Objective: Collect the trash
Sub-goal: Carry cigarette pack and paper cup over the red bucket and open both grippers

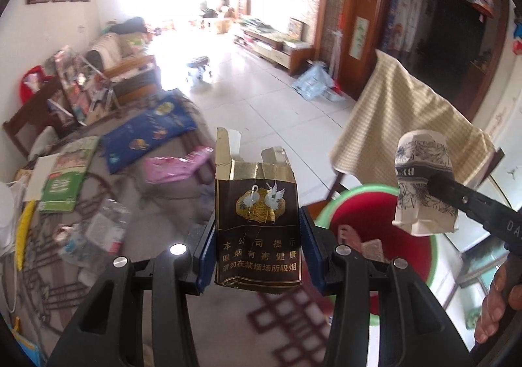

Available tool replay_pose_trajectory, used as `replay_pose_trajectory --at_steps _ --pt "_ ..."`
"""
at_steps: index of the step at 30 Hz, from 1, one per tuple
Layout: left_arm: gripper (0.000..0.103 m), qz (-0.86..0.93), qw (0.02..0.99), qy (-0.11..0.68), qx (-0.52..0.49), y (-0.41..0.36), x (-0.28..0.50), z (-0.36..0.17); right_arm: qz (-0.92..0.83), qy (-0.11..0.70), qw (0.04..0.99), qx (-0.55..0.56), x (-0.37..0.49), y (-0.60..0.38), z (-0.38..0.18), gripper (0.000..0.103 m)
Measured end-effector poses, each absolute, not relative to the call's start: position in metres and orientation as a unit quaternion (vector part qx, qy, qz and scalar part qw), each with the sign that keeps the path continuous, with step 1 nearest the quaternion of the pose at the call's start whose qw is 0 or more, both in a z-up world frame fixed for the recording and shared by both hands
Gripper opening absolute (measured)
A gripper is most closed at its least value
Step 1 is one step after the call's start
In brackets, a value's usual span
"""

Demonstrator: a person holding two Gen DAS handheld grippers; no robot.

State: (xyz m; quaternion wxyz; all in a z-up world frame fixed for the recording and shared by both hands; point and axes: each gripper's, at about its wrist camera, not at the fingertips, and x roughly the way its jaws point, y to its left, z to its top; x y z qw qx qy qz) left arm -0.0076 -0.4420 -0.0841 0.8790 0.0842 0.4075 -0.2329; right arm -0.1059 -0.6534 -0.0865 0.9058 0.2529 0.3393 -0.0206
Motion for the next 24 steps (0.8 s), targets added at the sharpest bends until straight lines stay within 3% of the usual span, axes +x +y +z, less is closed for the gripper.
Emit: replay_pose_trajectory --at_steps 15,16,17,18,19,24 --pt "0.044 -0.362 0.796 0.473 0.112 -0.528 -0.031 -0.127 -0.128 0.357 0.878 0.293 -0.159 -0.716 -0.124 0.035" --pt "0.046 -0.366 0.793 0.475 0.110 -0.530 -0.034 -0.127 -0.131 0.357 0.877 0.294 -0.159 -0.717 -0.124 0.037" --pt "0.061 -0.370 0.790 0.477 0.108 -0.530 -0.035 -0.128 -0.131 0.358 0.876 0.296 -0.160 -0.718 -0.125 0.042" --pt "0.076 -0.370 0.793 0.473 0.106 -0.529 -0.035 -0.126 -0.135 0.358 0.875 0.298 -0.161 -0.719 -0.126 0.058" --pt "0.078 -0.369 0.798 0.465 0.103 -0.528 -0.037 -0.124 -0.138 0.356 0.874 0.299 -0.161 -0.720 -0.125 0.064" --pt "0.078 -0.350 0.815 0.450 0.100 -0.511 -0.030 -0.117 -0.131 0.351 0.876 0.303 -0.154 -0.717 -0.122 0.064"
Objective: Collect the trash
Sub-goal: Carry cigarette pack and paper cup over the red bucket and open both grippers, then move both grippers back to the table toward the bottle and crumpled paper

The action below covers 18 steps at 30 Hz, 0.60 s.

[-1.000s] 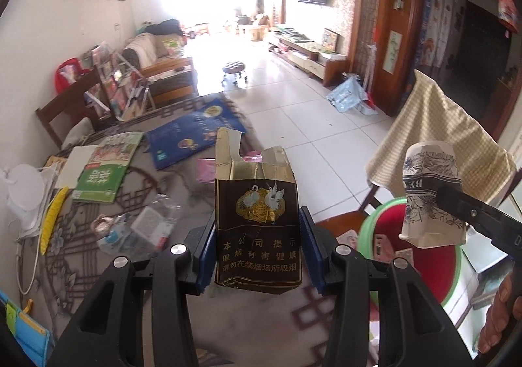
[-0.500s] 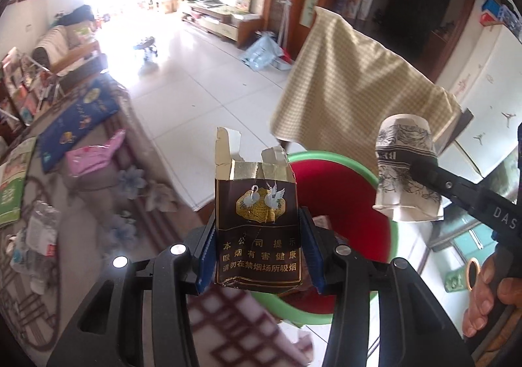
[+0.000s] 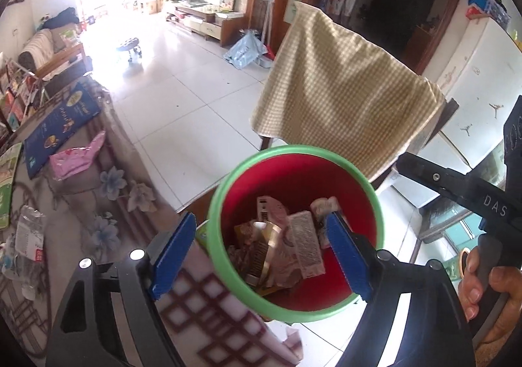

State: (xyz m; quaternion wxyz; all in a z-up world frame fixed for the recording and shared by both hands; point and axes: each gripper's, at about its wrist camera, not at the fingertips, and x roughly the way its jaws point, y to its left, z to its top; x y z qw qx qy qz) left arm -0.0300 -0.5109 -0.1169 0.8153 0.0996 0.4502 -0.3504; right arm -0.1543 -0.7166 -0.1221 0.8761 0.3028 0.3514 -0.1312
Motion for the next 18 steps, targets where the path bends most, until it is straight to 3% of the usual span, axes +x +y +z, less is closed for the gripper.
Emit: replay_pose_trajectory --at_steps 10,18 --pt "0.078 -0.198 0.859 0.471 0.038 -0.407 0.012 -0.130 -0.058 0.378 0.877 0.291 -0.107 -0.672 -0.132 0.066" --pt "0.078 -0.028 0.873 0.488 -0.012 -0.295 0.007 -0.153 0.049 0.425 0.861 0.275 -0.054 -0.608 -0.172 0.066"
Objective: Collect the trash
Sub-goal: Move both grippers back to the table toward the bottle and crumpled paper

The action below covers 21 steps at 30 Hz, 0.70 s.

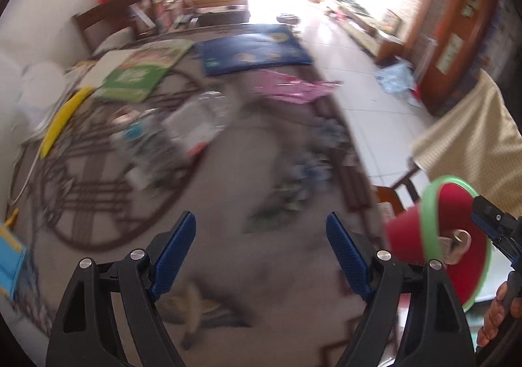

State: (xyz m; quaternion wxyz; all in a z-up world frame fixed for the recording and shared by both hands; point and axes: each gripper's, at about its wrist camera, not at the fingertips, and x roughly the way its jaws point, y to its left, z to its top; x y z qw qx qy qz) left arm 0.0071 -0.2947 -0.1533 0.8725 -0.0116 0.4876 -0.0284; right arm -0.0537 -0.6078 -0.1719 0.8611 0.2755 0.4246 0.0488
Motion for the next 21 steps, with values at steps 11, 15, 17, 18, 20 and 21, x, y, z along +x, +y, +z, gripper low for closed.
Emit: replay_pose_trajectory --at_steps 11,15,17,18,20,21 --pt "0.081 0.070 0.870 0.487 -0.046 -0.188 0.000 -0.176 0.121 0.468 0.835 0.263 -0.006 -0.517 -0.197 0.067" --pt "0.083 0.045 0.889 0.456 -0.017 -0.168 0.015 -0.157 0.147 0.475 0.822 0.277 0.036 -0.460 -0.187 0.073" --pt "0.084 0.027 0.900 0.435 -0.012 -0.155 0.025 -0.154 0.154 0.465 0.828 0.273 0.051 -0.431 -0.179 0.073" --pt "0.084 0.015 0.905 0.426 -0.013 -0.147 0.031 -0.154 0.151 0.461 0.834 0.264 0.059 -0.414 -0.175 0.073" --pt "0.083 0.015 0.898 0.440 -0.004 -0.135 0.044 -0.154 0.130 0.472 0.831 0.266 0.072 -0.389 -0.177 0.073" --pt "0.084 0.014 0.896 0.444 -0.010 -0.125 0.049 -0.152 0.137 0.486 0.816 0.281 0.082 -0.376 -0.183 0.073"
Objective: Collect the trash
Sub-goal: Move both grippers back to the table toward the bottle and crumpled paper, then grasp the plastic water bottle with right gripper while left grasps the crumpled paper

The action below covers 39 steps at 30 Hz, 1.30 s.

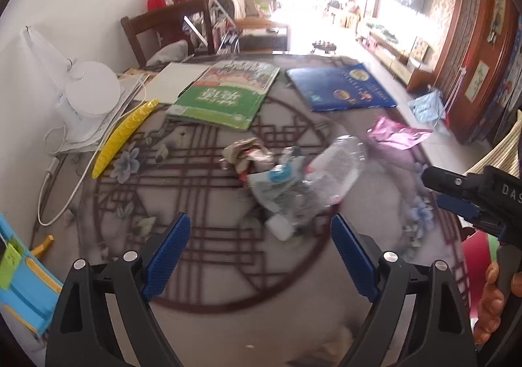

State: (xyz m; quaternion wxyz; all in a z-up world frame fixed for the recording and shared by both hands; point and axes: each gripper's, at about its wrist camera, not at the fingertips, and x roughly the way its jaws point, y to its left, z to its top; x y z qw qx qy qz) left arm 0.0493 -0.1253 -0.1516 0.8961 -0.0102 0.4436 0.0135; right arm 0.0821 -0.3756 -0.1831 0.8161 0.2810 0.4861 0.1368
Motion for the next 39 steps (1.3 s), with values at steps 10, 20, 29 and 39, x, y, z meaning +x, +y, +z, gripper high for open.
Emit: replay_pose_trajectory --at_steps 10,20,29,39 --pt "0.083 0.008 0.876 0.476 -0.079 -0.037 0.105 -0.170 0.040 0.547 0.781 0.298 0.154 -0.304 -0.240 0.073" --pt "0.084 -0.036 0.815 0.547 -0.190 -0.029 0.187 -0.225 0.070 0.562 0.774 0.284 0.161 -0.296 -0.247 0.060" --pt "0.047 -0.071 0.780 0.589 -0.198 -0.067 0.222 -0.267 0.057 0.515 0.822 0.235 0.093 -0.325 -0.188 0.061" --pt "0.027 -0.075 0.829 0.529 -0.164 -0.058 0.178 -0.214 0.081 0.482 0.833 0.259 0.067 -0.324 -0.167 0.061"
